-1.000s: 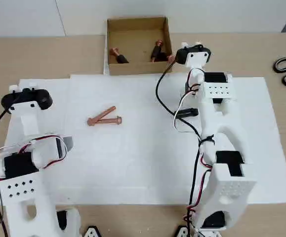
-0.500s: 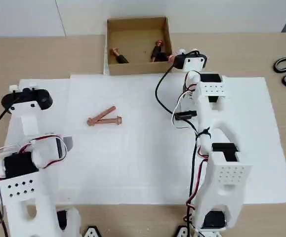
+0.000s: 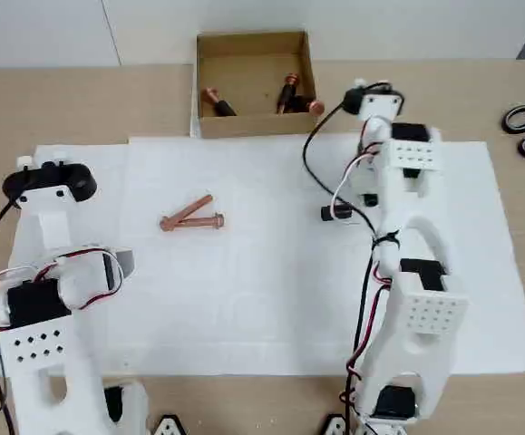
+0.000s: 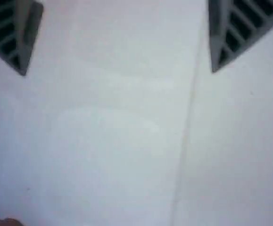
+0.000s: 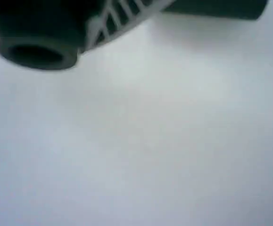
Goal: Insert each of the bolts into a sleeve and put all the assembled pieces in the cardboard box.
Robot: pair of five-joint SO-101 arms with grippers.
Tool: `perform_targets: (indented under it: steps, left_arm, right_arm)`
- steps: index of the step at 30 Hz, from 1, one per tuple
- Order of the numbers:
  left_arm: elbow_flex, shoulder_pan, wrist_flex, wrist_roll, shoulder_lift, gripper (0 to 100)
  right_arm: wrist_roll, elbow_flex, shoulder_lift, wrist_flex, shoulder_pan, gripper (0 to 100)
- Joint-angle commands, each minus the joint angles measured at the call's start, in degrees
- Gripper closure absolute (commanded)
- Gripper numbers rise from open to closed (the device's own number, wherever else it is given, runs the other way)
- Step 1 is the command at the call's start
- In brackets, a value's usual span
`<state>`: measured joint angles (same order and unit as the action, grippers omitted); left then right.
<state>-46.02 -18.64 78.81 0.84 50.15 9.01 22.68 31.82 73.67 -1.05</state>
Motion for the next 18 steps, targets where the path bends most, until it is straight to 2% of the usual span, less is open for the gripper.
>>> perform_targets:
  steps: [1,8,18]
  left_arm:
    - [2.24,0.00,2.11,-2.02,0.18,76]
    - [13.49,0.70,6.86,-4.13,-2.81,76]
    - [34.33,10.90,8.18,-6.24,-35.16,76]
  right_arm:
    - [-0.53,4.66,-6.99,3.82,0.22,99.5]
    - [-0.26,4.66,-15.96,11.47,2.77,99.5]
    - [-0.09,4.66,-19.82,18.68,3.82,99.5]
